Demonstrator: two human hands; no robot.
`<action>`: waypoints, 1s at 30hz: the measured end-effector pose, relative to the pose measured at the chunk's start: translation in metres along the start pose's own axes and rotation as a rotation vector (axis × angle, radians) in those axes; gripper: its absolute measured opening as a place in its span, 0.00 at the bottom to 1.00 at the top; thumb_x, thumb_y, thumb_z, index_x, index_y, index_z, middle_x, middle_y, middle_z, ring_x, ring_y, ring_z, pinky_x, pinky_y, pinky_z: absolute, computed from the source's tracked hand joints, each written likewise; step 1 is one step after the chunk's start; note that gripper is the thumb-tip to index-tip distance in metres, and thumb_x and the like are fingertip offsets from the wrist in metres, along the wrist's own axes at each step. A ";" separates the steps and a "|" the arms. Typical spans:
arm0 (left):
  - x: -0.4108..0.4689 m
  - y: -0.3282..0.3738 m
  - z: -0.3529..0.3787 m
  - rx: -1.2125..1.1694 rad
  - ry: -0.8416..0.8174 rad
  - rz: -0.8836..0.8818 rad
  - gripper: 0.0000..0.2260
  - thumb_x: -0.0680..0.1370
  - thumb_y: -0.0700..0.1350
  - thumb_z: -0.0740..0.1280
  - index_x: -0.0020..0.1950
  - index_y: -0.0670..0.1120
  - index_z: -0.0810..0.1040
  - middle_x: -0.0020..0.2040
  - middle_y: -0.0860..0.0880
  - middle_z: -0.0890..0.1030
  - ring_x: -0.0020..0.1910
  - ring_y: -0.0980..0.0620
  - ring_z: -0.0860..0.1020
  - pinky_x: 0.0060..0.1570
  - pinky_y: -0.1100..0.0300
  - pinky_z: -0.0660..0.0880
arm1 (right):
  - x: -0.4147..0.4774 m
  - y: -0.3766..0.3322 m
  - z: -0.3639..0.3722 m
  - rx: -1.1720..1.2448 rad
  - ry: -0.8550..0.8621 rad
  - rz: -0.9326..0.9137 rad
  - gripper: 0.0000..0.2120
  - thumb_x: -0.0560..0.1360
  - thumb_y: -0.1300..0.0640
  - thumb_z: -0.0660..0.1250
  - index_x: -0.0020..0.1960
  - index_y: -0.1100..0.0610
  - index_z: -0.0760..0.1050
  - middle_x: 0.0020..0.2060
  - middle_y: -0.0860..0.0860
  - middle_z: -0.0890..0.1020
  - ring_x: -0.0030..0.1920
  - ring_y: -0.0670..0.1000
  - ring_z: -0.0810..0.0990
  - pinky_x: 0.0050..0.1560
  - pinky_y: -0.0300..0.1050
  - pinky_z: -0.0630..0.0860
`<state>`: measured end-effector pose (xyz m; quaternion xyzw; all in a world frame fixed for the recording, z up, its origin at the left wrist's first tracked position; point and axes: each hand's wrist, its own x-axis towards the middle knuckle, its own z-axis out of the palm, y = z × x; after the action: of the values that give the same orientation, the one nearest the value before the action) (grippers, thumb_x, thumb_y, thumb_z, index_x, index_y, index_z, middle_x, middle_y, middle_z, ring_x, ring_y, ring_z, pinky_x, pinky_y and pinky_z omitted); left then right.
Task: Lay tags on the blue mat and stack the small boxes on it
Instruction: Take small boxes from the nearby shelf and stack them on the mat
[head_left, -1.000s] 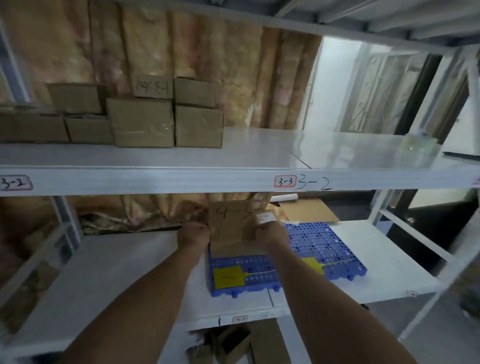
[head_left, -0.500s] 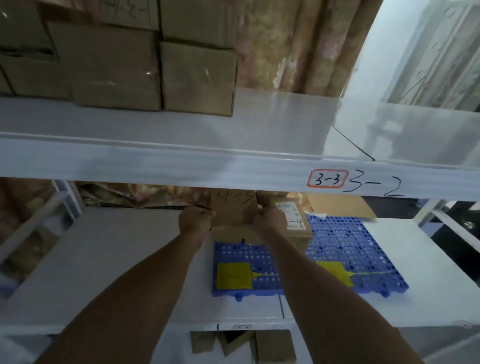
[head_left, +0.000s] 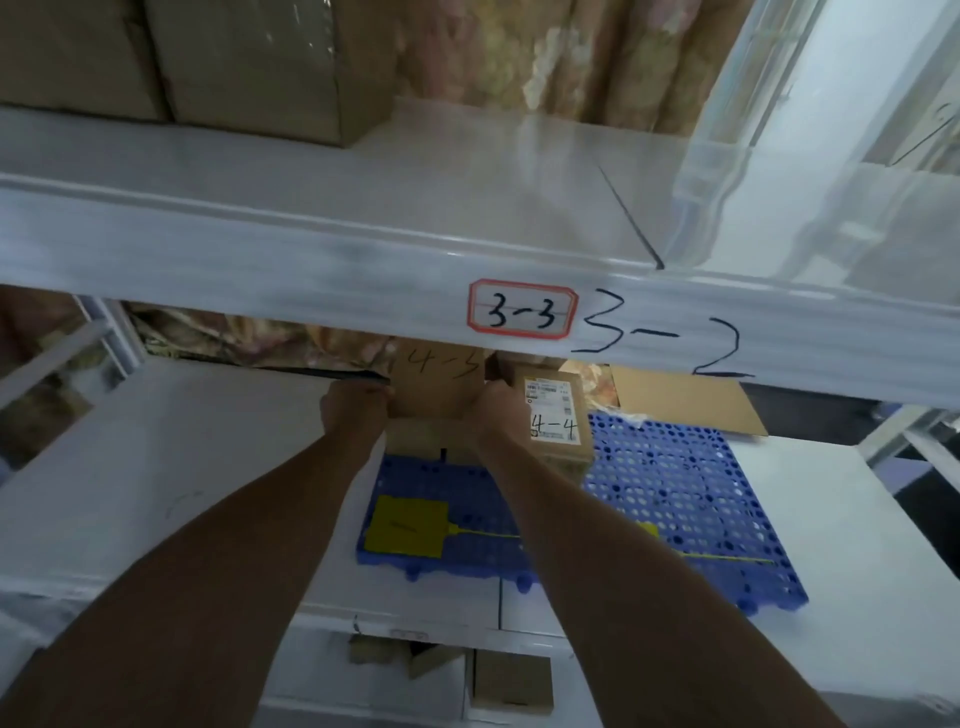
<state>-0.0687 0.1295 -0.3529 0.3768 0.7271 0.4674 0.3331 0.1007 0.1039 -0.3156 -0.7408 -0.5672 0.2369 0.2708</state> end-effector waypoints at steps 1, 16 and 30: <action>0.001 -0.001 0.001 0.003 0.009 -0.001 0.05 0.79 0.42 0.71 0.44 0.44 0.84 0.37 0.47 0.79 0.34 0.48 0.77 0.33 0.61 0.73 | 0.003 0.000 0.003 0.010 0.004 -0.006 0.13 0.81 0.66 0.57 0.58 0.65 0.78 0.51 0.59 0.83 0.45 0.55 0.79 0.41 0.46 0.73; 0.010 -0.011 0.010 0.074 0.038 0.057 0.08 0.79 0.43 0.69 0.52 0.43 0.87 0.40 0.45 0.82 0.39 0.44 0.82 0.46 0.50 0.83 | 0.013 0.002 0.014 -0.118 -0.087 0.015 0.17 0.82 0.64 0.56 0.36 0.53 0.65 0.35 0.48 0.69 0.33 0.45 0.65 0.35 0.37 0.65; -0.024 0.001 -0.036 0.552 -0.209 0.364 0.27 0.82 0.64 0.54 0.77 0.53 0.67 0.74 0.46 0.71 0.69 0.42 0.72 0.65 0.47 0.71 | -0.028 -0.029 -0.014 -0.409 -0.068 -0.402 0.29 0.81 0.51 0.57 0.81 0.57 0.57 0.79 0.54 0.61 0.79 0.54 0.56 0.79 0.51 0.51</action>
<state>-0.0863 0.0939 -0.3363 0.6219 0.7089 0.2639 0.2024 0.0824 0.0813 -0.2843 -0.6445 -0.7473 0.0839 0.1382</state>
